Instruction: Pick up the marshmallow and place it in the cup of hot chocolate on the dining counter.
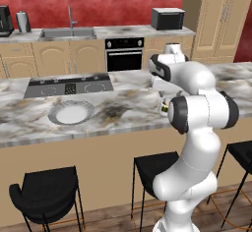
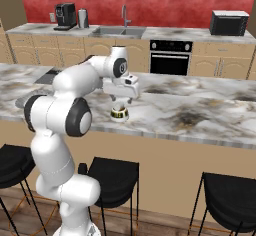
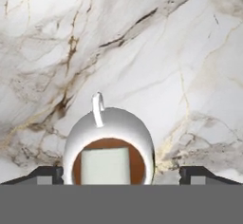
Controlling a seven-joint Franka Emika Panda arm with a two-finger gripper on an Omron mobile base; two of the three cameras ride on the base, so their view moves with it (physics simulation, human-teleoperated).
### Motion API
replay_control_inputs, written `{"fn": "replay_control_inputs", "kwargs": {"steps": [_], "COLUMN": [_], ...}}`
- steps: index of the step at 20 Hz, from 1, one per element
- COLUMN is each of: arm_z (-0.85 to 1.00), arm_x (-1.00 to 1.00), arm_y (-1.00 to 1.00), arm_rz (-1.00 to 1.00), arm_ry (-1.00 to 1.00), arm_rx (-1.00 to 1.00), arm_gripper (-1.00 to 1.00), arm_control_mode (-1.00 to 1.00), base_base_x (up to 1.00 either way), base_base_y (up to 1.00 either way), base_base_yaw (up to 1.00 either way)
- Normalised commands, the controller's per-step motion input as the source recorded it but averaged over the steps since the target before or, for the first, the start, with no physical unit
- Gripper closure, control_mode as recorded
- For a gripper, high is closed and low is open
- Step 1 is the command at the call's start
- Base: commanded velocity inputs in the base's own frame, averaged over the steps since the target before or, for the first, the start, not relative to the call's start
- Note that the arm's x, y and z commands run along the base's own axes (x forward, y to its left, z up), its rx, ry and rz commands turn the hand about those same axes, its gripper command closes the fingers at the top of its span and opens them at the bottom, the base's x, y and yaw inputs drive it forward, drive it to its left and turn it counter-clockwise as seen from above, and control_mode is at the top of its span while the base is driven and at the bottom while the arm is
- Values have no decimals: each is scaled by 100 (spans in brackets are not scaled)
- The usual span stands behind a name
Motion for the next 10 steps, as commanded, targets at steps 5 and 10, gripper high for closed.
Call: {"fn": "replay_control_inputs", "kwargs": {"steps": [5,10], "arm_z": [23,38], "arm_x": [-78,-78], "arm_y": [0,0], "arm_rz": [0,0], "arm_ry": [-7,-20], "arm_rx": [0,0], "arm_gripper": [-100,-100], "arm_control_mode": [-100,-100], "base_base_x": [0,0], "base_base_y": [0,0], "base_base_yaw": [0,0]}}
